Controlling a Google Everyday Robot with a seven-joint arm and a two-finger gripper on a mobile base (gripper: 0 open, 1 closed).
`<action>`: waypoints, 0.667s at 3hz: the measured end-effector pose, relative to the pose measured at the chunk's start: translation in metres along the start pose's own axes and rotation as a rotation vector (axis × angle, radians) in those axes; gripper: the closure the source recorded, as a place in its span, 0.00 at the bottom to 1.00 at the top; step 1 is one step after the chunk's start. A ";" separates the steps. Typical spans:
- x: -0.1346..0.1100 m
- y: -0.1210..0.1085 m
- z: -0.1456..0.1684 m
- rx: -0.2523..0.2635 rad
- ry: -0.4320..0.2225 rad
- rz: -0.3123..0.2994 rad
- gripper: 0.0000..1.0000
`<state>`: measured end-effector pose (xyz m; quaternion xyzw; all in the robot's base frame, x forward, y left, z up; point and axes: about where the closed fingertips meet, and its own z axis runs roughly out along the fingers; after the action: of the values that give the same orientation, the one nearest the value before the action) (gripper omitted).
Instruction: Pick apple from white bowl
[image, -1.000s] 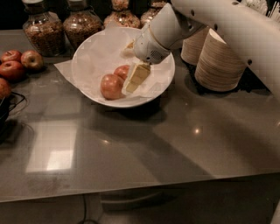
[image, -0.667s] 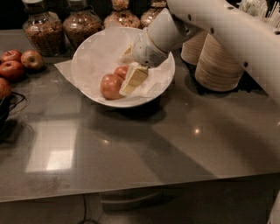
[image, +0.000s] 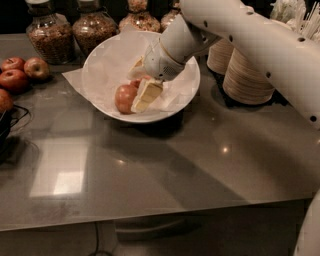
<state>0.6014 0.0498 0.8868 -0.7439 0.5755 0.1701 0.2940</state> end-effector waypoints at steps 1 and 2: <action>-0.006 0.001 0.008 -0.018 -0.003 -0.023 0.35; -0.007 0.002 0.029 -0.064 0.002 -0.050 0.34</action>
Offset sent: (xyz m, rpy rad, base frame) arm -0.0037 0.0239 -0.0154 -0.0231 0.0106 0.0832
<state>0.5997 0.0732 0.8678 -0.7672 0.5514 0.1805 0.2735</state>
